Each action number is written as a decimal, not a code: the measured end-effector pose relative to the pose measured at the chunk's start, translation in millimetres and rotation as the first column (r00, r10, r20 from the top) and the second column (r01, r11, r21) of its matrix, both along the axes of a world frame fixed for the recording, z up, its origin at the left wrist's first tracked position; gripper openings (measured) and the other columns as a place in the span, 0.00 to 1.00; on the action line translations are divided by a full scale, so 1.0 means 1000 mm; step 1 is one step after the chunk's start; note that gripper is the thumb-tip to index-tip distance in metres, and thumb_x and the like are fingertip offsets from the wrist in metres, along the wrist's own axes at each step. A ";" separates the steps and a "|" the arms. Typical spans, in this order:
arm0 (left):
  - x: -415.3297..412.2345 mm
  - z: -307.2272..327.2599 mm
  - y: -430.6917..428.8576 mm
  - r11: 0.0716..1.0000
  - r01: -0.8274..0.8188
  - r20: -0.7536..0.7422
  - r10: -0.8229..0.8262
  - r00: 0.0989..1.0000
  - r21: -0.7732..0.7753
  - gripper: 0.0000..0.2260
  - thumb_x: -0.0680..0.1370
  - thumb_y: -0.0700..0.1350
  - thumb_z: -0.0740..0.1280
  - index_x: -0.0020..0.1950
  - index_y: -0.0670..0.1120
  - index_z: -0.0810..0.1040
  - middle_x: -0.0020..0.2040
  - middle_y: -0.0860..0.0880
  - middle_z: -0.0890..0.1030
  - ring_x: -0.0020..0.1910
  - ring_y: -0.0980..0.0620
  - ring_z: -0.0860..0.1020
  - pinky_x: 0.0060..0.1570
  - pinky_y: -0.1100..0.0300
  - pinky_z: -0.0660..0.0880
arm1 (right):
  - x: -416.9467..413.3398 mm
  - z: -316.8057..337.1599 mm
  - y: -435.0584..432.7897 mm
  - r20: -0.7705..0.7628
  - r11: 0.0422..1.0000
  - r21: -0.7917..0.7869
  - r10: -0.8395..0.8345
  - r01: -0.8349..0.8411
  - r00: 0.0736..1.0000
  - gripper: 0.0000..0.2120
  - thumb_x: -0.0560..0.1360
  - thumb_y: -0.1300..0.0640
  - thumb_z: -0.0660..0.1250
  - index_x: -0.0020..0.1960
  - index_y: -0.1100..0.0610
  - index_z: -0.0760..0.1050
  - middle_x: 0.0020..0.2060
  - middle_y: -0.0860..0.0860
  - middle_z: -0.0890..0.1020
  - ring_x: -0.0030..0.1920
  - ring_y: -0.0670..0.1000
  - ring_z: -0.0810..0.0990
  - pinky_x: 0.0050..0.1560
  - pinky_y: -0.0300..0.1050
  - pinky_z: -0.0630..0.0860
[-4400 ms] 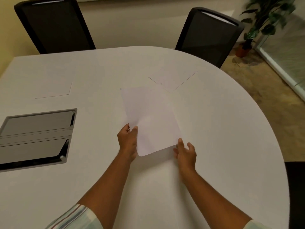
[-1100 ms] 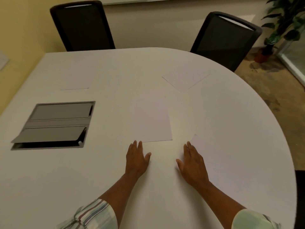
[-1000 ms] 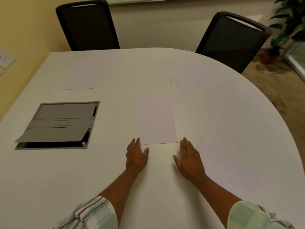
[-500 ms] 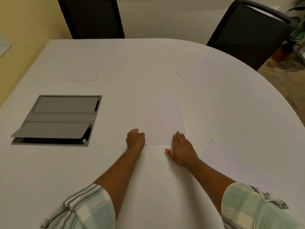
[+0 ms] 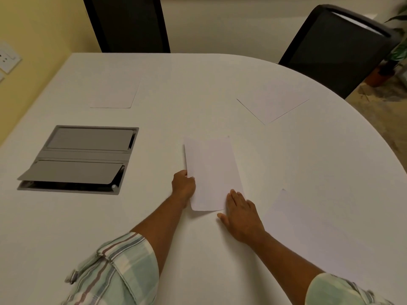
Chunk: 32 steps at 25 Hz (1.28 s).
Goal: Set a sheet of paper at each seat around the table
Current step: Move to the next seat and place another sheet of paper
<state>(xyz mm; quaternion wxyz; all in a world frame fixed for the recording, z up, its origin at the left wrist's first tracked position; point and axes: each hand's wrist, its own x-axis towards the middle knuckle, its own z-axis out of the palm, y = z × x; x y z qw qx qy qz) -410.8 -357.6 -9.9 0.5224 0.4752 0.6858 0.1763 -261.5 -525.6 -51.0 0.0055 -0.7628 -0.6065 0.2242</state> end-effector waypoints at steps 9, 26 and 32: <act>-0.054 0.025 -0.033 0.999 -0.017 0.256 0.028 0.966 -0.042 0.10 0.80 0.39 0.67 0.51 0.53 0.85 0.48 0.51 0.90 0.46 0.48 0.89 0.45 0.52 0.86 | 0.007 0.041 0.021 -0.475 0.790 0.142 -0.474 0.596 0.741 0.31 0.85 0.48 0.63 0.82 0.62 0.59 0.80 0.60 0.66 0.80 0.60 0.63 0.80 0.56 0.61; -0.299 0.046 -0.132 0.997 -0.076 0.025 0.076 0.997 -0.019 0.07 0.81 0.42 0.70 0.56 0.41 0.85 0.51 0.43 0.88 0.50 0.42 0.87 0.52 0.49 0.84 | -0.175 0.049 -0.005 -0.723 0.702 -0.245 -0.592 0.669 0.357 0.04 0.76 0.64 0.74 0.48 0.59 0.80 0.47 0.58 0.84 0.47 0.62 0.86 0.53 0.62 0.85; -0.393 0.049 -0.150 0.992 -0.124 -0.181 0.128 0.975 0.032 0.09 0.81 0.43 0.71 0.41 0.44 0.77 0.37 0.47 0.76 0.36 0.49 0.74 0.37 0.60 0.70 | -0.273 0.051 -0.020 -0.725 0.765 -0.333 -0.582 0.552 0.368 0.09 0.73 0.65 0.76 0.51 0.59 0.79 0.46 0.59 0.85 0.41 0.57 0.86 0.44 0.53 0.86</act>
